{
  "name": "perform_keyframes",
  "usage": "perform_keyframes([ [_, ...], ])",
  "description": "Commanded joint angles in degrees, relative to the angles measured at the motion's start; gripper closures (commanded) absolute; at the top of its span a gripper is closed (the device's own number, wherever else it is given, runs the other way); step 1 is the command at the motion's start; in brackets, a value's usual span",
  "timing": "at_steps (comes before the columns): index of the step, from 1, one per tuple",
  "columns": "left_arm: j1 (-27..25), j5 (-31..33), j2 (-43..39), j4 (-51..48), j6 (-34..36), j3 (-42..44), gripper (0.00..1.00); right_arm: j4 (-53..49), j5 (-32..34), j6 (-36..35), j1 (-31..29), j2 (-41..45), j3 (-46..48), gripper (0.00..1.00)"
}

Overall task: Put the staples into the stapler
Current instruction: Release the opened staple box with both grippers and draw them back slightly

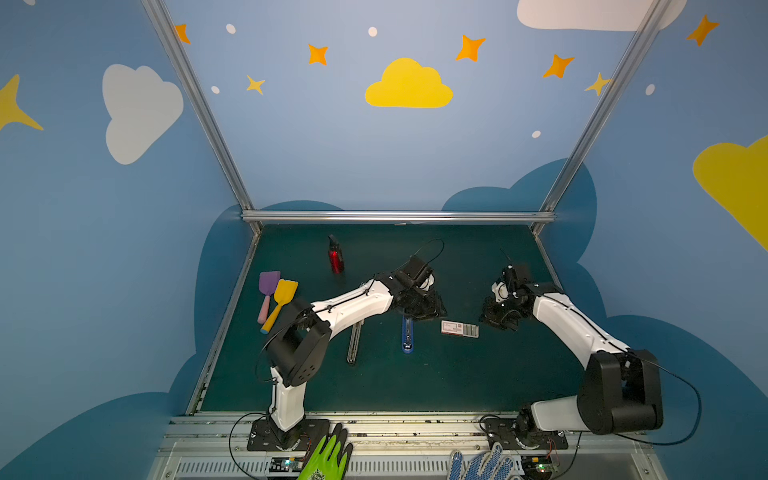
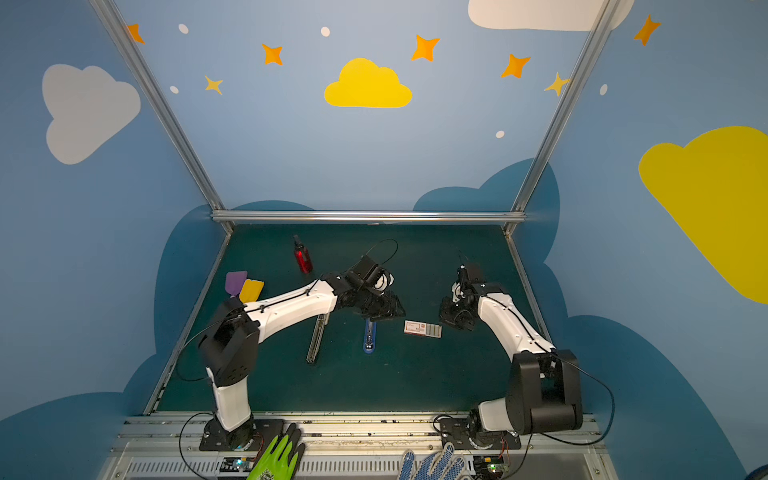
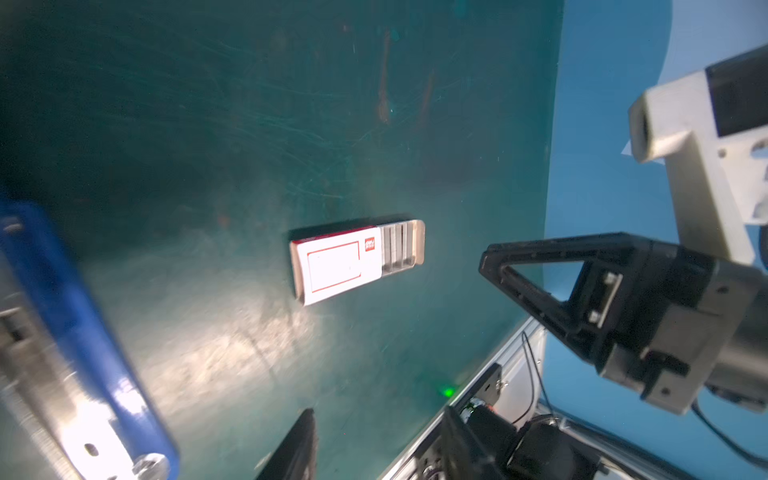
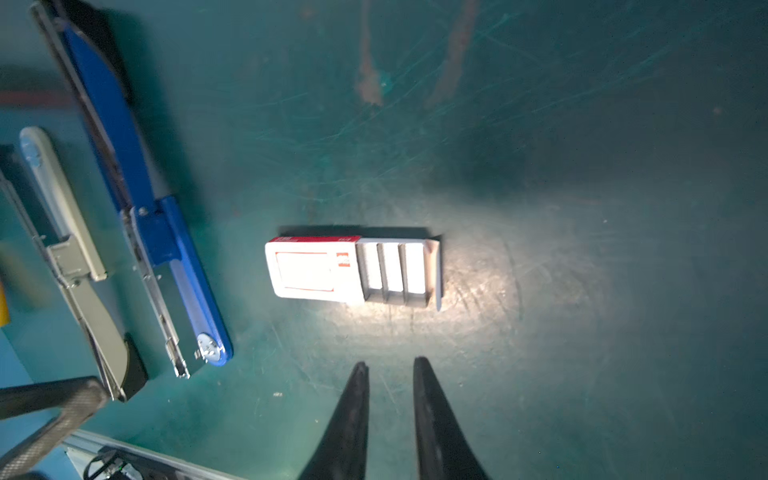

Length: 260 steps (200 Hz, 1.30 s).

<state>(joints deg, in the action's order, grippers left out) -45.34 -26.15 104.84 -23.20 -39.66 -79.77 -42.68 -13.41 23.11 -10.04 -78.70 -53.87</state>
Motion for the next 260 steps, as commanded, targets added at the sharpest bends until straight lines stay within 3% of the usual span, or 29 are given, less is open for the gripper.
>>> perform_keyframes([
  [1,-0.1,5.0,-5.8,3.8,0.1,7.3,0.45,3.0,0.3,-0.8,-2.0,3.6,1.7,0.77],
  [31,-0.1,8.0,-13.8,9.1,0.3,17.2,0.37,4.7,0.3,-0.5,-3.1,3.9,2.4,0.74],
  [62,-0.2,11.1,-17.9,13.0,-0.4,22.4,0.33,4.1,-0.4,1.0,-3.2,0.4,2.1,0.79],
  [124,-3.5,18.3,-15.6,16.8,-6.3,21.6,0.33,4.2,1.4,1.1,-2.3,-4.8,1.3,0.85],
  [156,-3.7,16.7,-13.9,16.2,-7.5,20.6,0.34,5.3,0.6,1.6,-2.3,-8.9,1.3,0.88],
  [260,-4.0,21.4,-23.9,15.0,-7.8,29.0,0.33,4.4,3.4,1.3,-0.9,-15.1,-0.6,0.86],
])
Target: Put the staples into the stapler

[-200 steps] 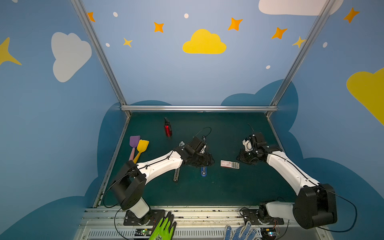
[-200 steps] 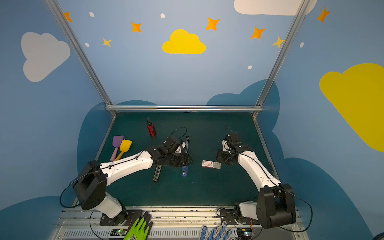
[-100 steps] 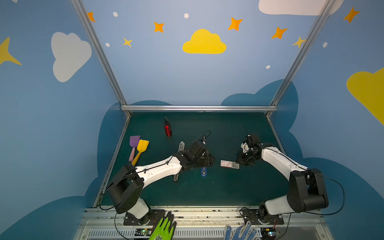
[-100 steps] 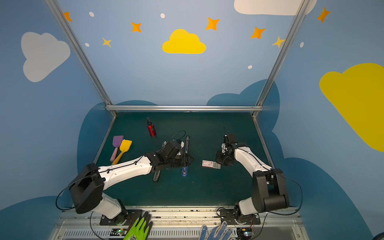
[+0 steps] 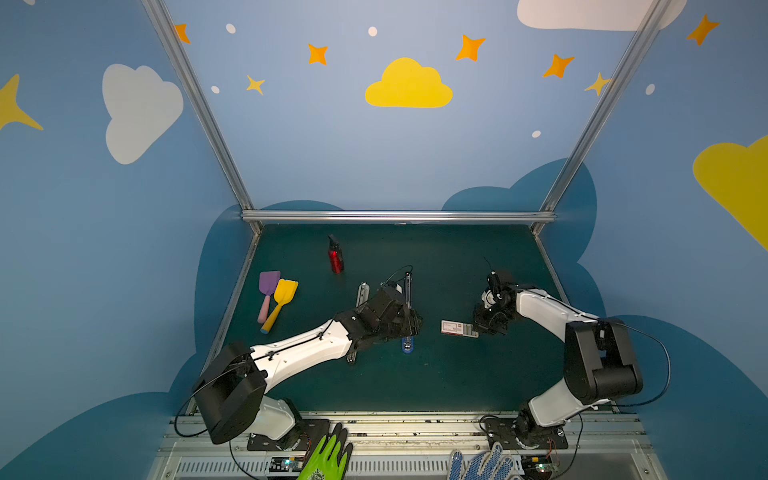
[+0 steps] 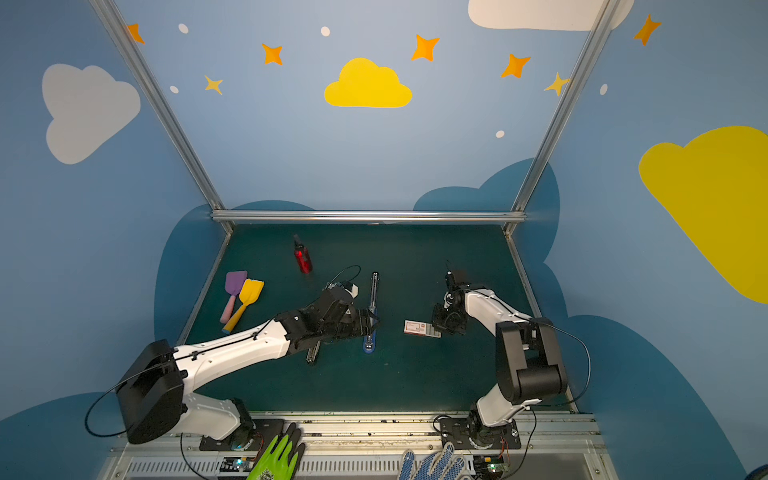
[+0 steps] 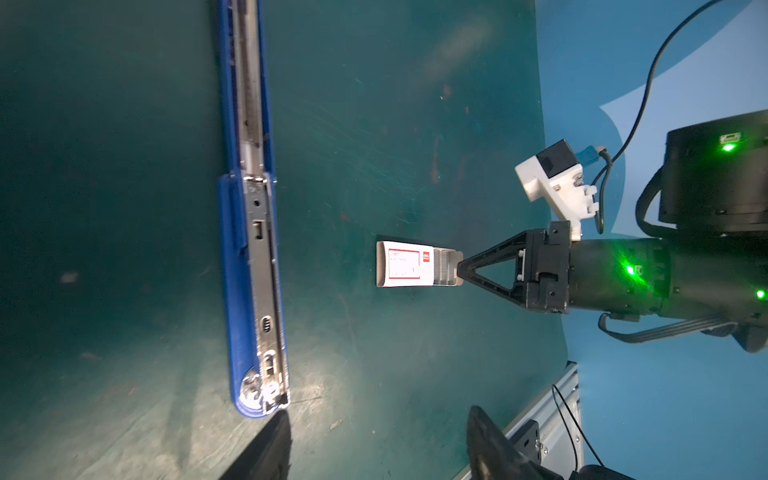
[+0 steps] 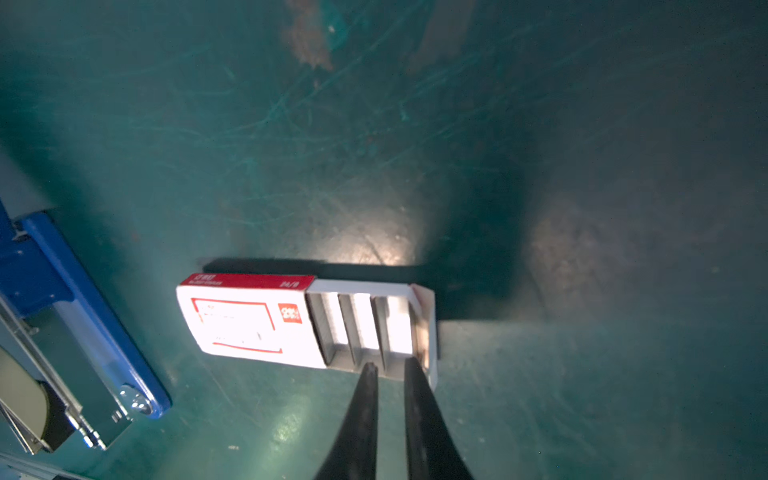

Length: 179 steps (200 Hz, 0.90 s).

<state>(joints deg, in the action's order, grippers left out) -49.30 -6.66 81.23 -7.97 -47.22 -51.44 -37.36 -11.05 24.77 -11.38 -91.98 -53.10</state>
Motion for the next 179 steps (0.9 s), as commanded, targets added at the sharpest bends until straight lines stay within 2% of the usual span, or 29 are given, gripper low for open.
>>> perform_keyframes([
  [1,0.0,1.9,-0.3,-0.3,-0.2,0.7,0.33,-0.9,1.0,-0.3,0.4,-1.8,-1.4,0.86],
  [84,0.1,0.3,2.9,-0.9,0.9,-1.9,0.33,-0.5,2.2,-0.2,0.4,-4.0,-1.4,0.88],
  [126,0.2,0.2,2.8,-0.8,0.4,-1.2,0.33,-0.4,2.5,-0.1,0.3,-4.7,-1.3,0.94],
  [149,0.3,0.4,2.4,-0.6,0.2,-0.8,0.33,-0.6,2.3,-0.3,0.2,-4.8,-1.5,1.0],
  [179,0.3,0.4,2.5,-0.2,0.0,-0.4,0.33,-1.1,2.2,-0.4,0.0,-4.6,-1.8,1.0],
])
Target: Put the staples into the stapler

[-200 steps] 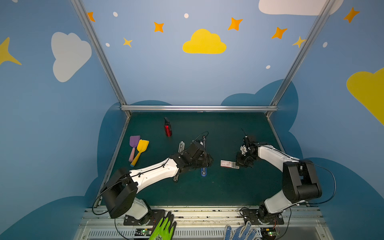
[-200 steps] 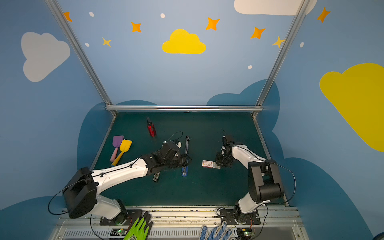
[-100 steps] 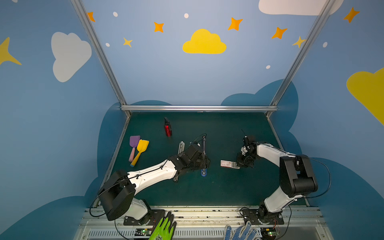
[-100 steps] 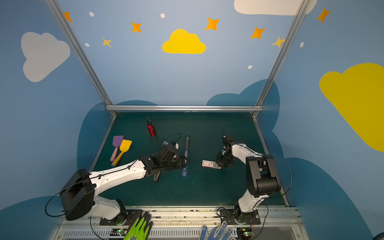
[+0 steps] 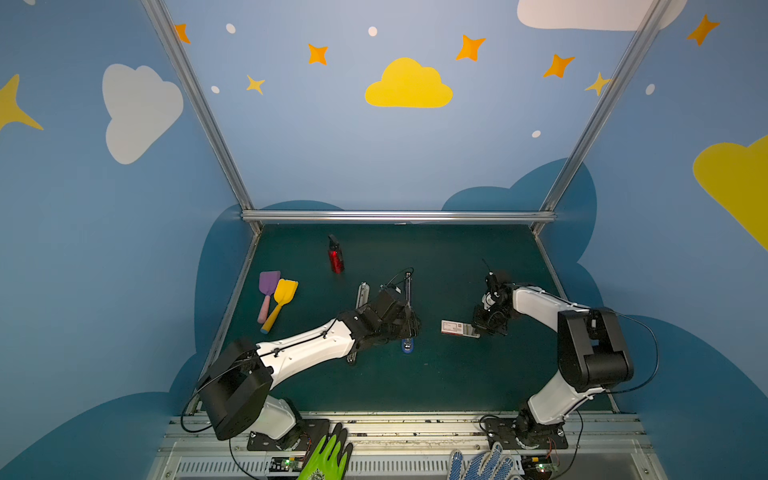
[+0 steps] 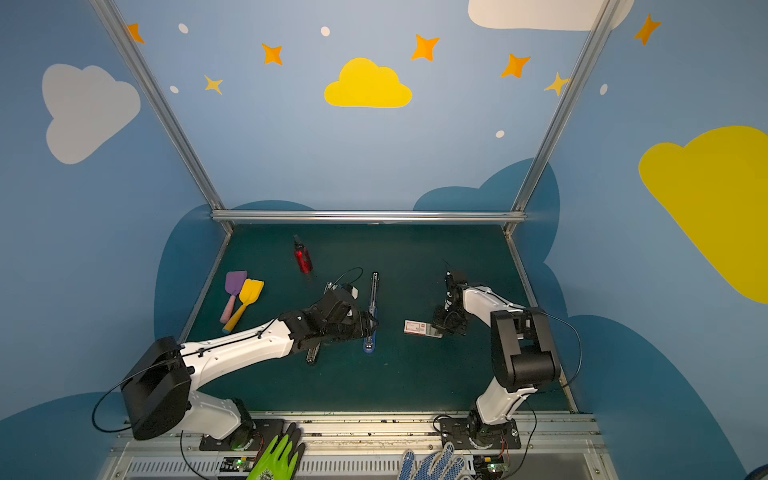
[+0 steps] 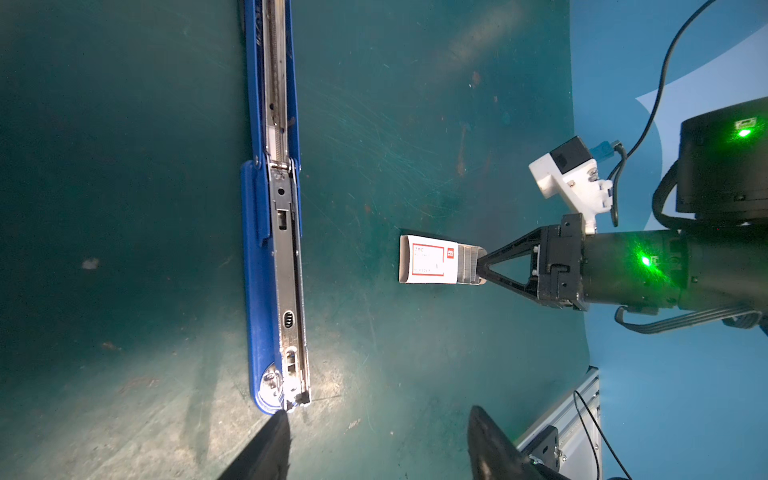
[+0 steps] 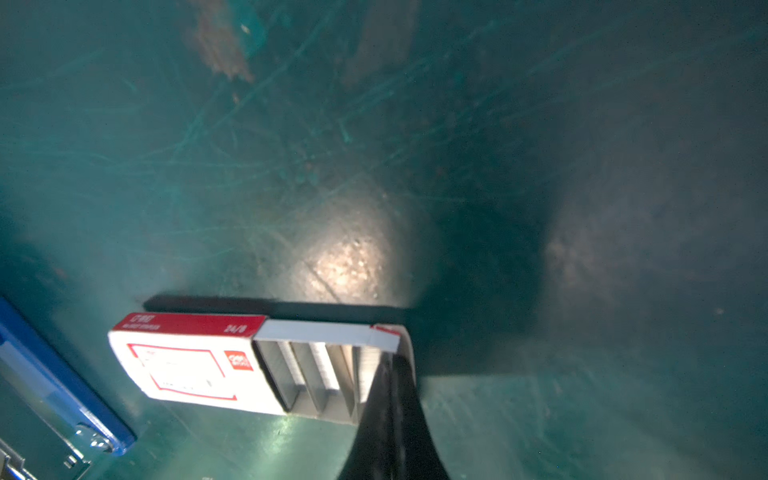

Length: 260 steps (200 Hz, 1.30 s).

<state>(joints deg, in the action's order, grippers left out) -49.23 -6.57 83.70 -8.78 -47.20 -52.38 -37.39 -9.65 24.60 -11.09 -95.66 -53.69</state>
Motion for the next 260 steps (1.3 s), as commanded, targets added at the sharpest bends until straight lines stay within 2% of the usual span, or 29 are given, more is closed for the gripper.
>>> perform_keyframes([
  [1,0.3,0.3,0.0,0.6,0.0,0.5,0.33,-1.1,0.8,-0.3,-0.3,-0.9,-1.2,1.0],
  [75,1.1,0.4,-0.6,-0.1,0.2,0.7,0.33,-4.2,-1.0,-0.9,-0.4,4.6,-3.4,1.0],
  [123,2.9,-1.1,-1.7,0.5,-1.7,1.2,0.32,-4.0,-6.3,-2.3,-0.4,8.5,-4.4,1.0],
  [148,5.4,-5.1,-3.6,4.3,-2.2,2.7,0.34,-2.0,-14.1,-3.8,-0.5,11.8,-5.0,1.0],
  [192,12.9,-21.5,-7.6,17.2,-5.3,6.9,0.43,7.4,-34.9,-4.3,-1.7,16.3,-4.4,1.0],
  [234,16.6,-30.9,-11.5,24.8,-6.6,7.5,0.5,22.0,-51.0,2.7,-4.1,17.3,-3.6,1.0],
  [247,17.6,-33.0,-12.1,28.2,-8.2,7.9,0.52,27.2,-54.3,5.9,-5.1,17.3,-3.7,1.0],
  [260,18.2,-34.8,-12.5,30.4,-9.1,7.5,0.54,27.8,-55.3,6.0,-6.7,17.4,-5.2,1.0],
])
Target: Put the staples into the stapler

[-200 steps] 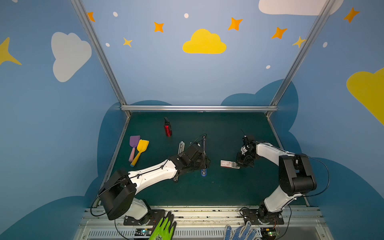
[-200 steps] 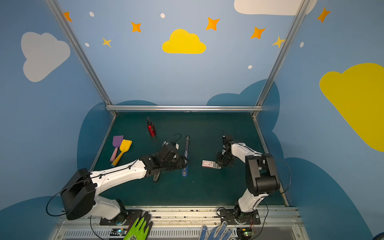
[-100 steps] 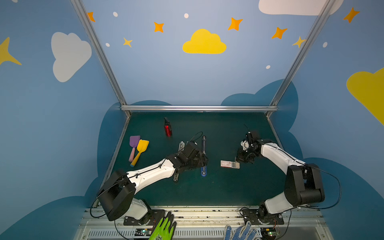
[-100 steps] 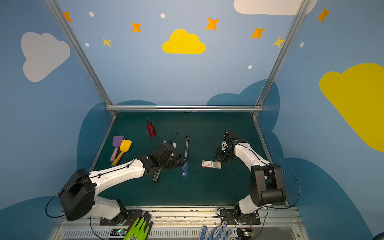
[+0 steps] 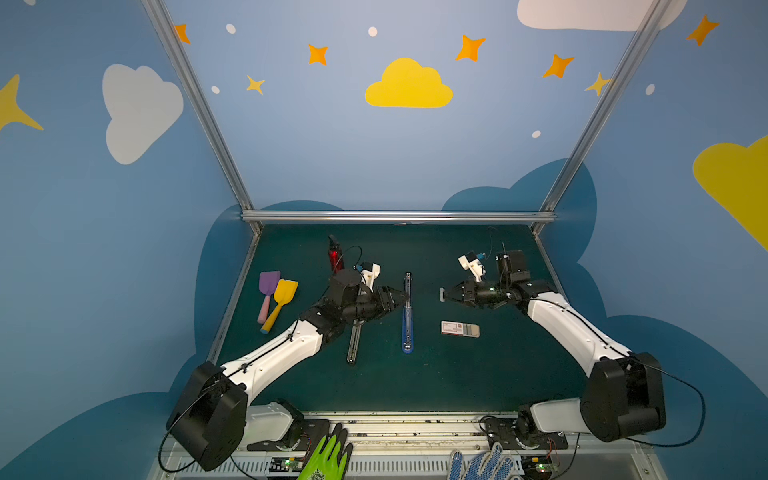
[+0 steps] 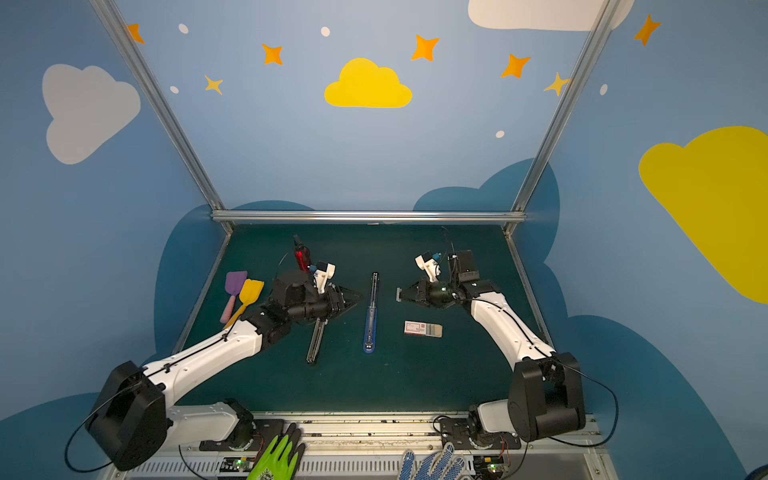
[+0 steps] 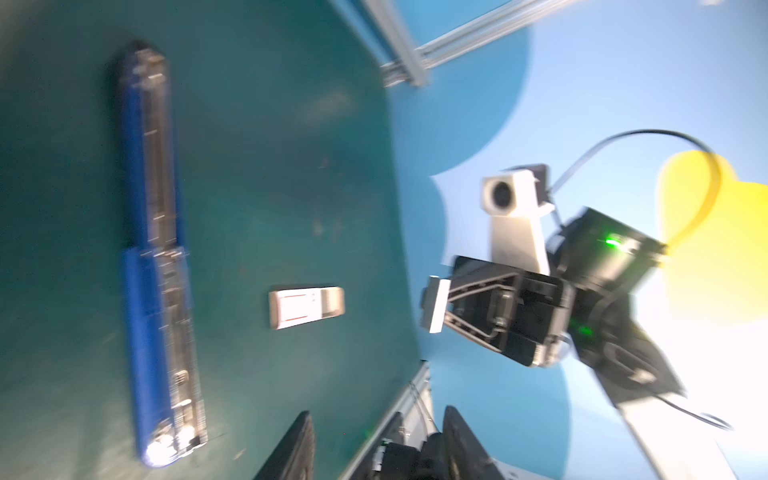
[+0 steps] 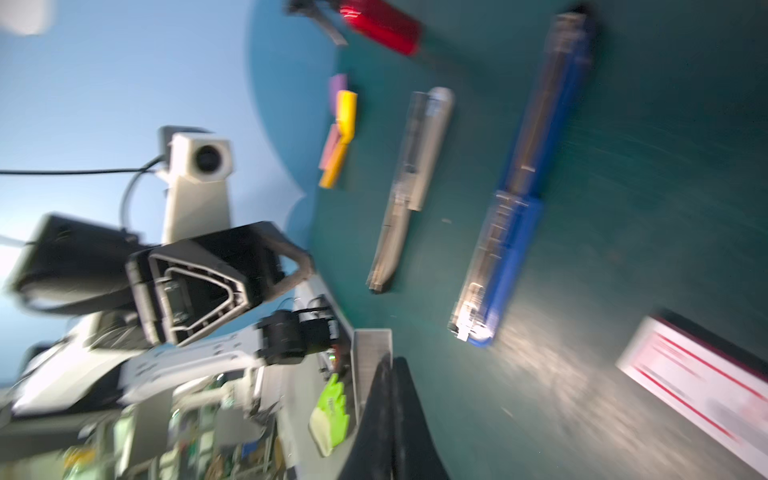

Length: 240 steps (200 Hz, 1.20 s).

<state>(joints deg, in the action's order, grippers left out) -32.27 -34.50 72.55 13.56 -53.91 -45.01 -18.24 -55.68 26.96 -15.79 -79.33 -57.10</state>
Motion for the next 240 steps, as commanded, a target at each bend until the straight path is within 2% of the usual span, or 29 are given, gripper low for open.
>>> perform_keyframes([
  [1,1.2,-7.0,-1.3,8.1,-2.4,0.1,0.54,8.7,-9.4,3.7,-2.2,1.1,-1.9,1.0],
  [24,1.3,-9.5,-1.3,11.6,-3.5,-0.5,0.55,10.2,-12.0,3.8,-4.9,1.0,-3.9,1.0],
  [51,1.4,-12.3,-0.5,16.7,-5.5,-0.8,0.57,15.3,-15.2,7.1,-7.3,0.8,-4.4,1.0],
  [100,2.0,-14.2,-1.4,27.4,-10.2,1.1,0.56,20.0,-18.4,11.0,-8.4,1.1,-4.6,1.0],
  [137,2.1,-14.2,-2.5,24.7,-8.4,0.4,0.58,21.5,-20.3,11.9,-9.2,1.3,-4.6,1.0],
  [195,1.8,-14.7,-1.2,27.2,-9.5,0.0,0.57,22.3,-21.6,12.3,-11.4,0.4,-4.8,1.0],
  [217,1.5,-15.0,-0.8,26.7,-9.1,-0.3,0.59,22.4,-21.7,12.4,-11.6,0.1,-4.9,1.0],
  [240,1.3,-15.0,-0.7,27.0,-9.2,-0.2,0.66,22.7,-21.3,12.8,-11.7,-0.3,-4.8,1.0],
])
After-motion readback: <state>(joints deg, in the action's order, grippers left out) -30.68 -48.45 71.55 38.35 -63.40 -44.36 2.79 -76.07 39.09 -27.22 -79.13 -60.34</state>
